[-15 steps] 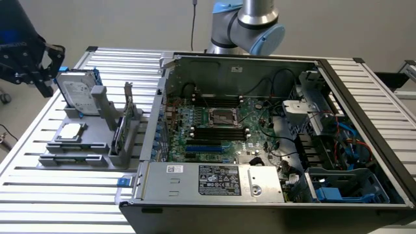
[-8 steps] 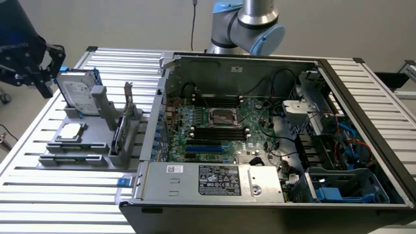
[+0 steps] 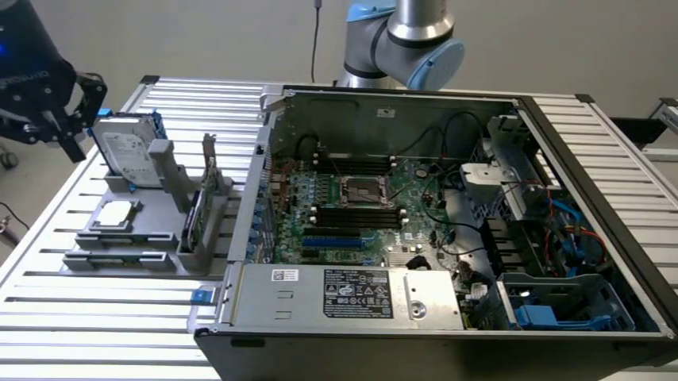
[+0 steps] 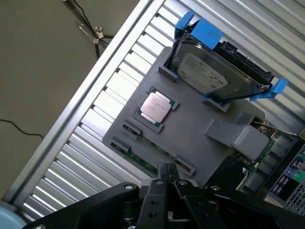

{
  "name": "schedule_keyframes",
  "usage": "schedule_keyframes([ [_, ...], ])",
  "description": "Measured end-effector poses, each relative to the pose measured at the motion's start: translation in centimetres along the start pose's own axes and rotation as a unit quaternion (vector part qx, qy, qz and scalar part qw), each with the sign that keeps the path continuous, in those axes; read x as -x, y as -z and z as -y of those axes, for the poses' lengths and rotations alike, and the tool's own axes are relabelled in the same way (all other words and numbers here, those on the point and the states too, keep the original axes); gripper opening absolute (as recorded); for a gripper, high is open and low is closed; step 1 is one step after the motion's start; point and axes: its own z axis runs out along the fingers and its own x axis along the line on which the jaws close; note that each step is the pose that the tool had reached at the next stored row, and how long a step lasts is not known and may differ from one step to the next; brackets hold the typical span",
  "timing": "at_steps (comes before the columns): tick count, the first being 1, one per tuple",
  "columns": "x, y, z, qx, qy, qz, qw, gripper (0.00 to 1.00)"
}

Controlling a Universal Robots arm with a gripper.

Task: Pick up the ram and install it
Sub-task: 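Pick up the ram and move it above insertion slot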

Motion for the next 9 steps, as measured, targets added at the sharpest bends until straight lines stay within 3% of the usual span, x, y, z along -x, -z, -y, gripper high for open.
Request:
schedule_keyframes([
  [5, 0.00, -0.18, 0.01, 0.0011, 0.046, -0.0039, 0.9990, 0.11],
  [9, 0.00, -0.33, 0.02, 0.0020, 0.082, -0.0068, 0.9966, 0.11],
])
